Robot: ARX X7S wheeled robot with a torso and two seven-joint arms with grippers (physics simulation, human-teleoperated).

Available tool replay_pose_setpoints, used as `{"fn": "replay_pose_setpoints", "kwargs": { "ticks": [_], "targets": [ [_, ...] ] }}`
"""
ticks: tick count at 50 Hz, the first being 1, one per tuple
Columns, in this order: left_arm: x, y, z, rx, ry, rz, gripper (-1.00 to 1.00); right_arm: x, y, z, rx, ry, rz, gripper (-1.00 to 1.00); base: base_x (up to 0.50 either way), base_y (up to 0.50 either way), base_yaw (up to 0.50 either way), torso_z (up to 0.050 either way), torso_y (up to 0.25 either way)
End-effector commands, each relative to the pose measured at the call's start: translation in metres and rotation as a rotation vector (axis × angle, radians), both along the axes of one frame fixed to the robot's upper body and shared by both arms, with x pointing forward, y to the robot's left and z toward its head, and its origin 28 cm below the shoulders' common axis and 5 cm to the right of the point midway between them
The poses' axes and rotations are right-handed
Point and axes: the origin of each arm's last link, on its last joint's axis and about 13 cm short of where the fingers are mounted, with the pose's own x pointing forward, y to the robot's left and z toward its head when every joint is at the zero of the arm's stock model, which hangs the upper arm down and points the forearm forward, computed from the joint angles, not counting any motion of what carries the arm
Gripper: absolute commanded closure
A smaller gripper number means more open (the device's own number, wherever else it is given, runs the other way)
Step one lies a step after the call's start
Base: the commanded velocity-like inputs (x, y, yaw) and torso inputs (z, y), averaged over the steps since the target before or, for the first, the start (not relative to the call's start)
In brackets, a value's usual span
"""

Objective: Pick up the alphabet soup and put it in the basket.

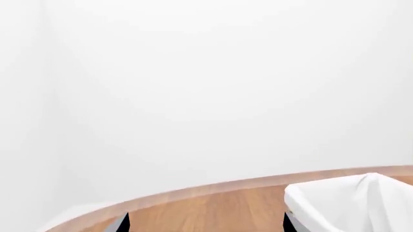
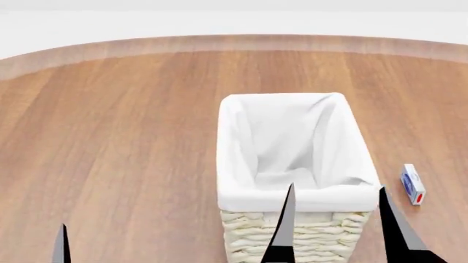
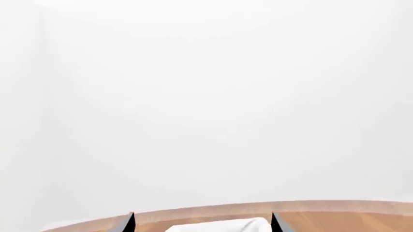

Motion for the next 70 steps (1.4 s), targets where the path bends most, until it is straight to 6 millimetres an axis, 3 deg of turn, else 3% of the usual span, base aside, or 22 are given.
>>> {"fn": "replay_pose_setpoints", "kwargs": {
  "ticks": [1,7,17,25,32,42,70],
  "targets": [
    [0.003,0.0,-0.003,0.0,0.013,0.001,-1.0,-0.007,-0.015,0.022,-0.079,-0.045,-0.036,-1.0,0.0,0.0,0.0,0.0,0.0],
    [0.006,-0.001,-0.005,0.003,0.024,0.003,-1.0,-0.016,-0.029,0.032,-0.145,-0.049,-0.042,-1.0,0.0,0.0,0.0,0.0,0.0],
    [0.008,-0.001,-0.008,0.009,0.039,0.004,-1.0,-0.046,-0.05,0.018,-0.181,0.031,-0.124,-1.0,0.0,0.0,0.0,0.0,0.0],
    [0.011,-0.003,-0.014,0.013,0.055,-0.004,-1.0,-0.069,-0.059,-0.02,-0.148,0.077,-0.194,-1.0,0.0,0.0,0.0,0.0,0.0],
    [0.012,-0.001,-0.016,0.006,0.059,0.004,-1.0,-0.085,-0.068,-0.068,-0.105,0.121,-0.273,-1.0,0.0,0.0,0.0,0.0,0.0],
    [0.014,-0.002,-0.016,0.007,0.061,0.001,-1.0,-0.09,-0.083,-0.102,-0.124,0.177,-0.345,-1.0,0.0,0.0,0.0,0.0,0.0],
    [0.013,-0.002,-0.016,0.011,0.063,0.002,-1.0,-0.083,-0.1,-0.146,-0.121,0.268,-0.466,-1.0,0.0,0.0,0.0,0.0,0.0]
  ]
}}
